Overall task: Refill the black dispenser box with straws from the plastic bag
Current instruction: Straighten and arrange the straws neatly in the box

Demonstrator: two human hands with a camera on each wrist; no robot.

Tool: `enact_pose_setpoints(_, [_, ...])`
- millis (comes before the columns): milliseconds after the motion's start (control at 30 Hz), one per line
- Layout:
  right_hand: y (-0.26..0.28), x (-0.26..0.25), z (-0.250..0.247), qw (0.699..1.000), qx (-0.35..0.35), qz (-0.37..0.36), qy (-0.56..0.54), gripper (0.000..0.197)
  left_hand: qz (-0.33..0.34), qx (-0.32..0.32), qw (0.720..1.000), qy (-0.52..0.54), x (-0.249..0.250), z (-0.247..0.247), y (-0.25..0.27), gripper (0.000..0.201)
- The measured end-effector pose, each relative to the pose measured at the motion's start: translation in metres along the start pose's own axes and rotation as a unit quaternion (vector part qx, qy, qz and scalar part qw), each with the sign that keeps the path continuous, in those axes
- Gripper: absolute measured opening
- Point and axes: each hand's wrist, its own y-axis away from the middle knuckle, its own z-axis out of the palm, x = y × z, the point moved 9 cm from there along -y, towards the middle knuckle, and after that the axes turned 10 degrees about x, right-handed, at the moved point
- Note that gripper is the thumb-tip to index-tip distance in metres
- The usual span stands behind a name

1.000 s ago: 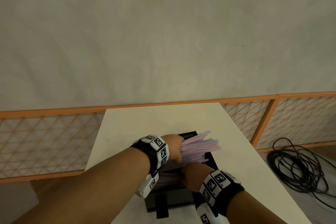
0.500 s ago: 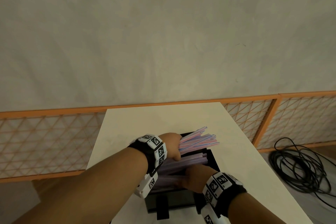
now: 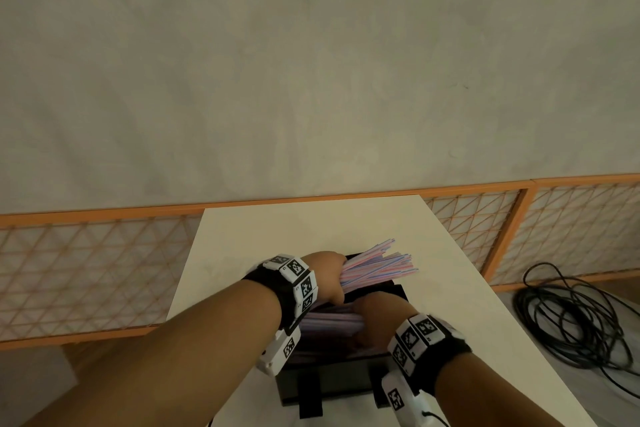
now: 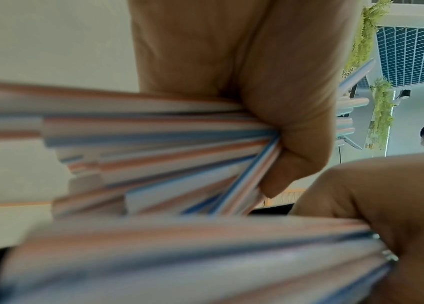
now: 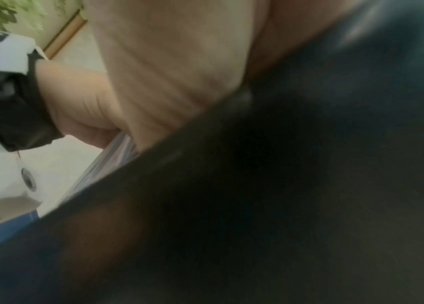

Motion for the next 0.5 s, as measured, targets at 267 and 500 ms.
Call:
enact_pose_setpoints(267, [0.003,-0.005,-0.025,0.999,0.028,-0.030,-0.006,0.041,0.004,-0.002,1.000,0.007,0.002,-0.001,0.001,0.043])
enact_pose_setpoints(500, [0.021,-0.010,0.017,0.992,-0.107,-0.024,0.067,0.037,0.006,-0.011,1.000,-0.004,0.003,0.006,0.000,0.040])
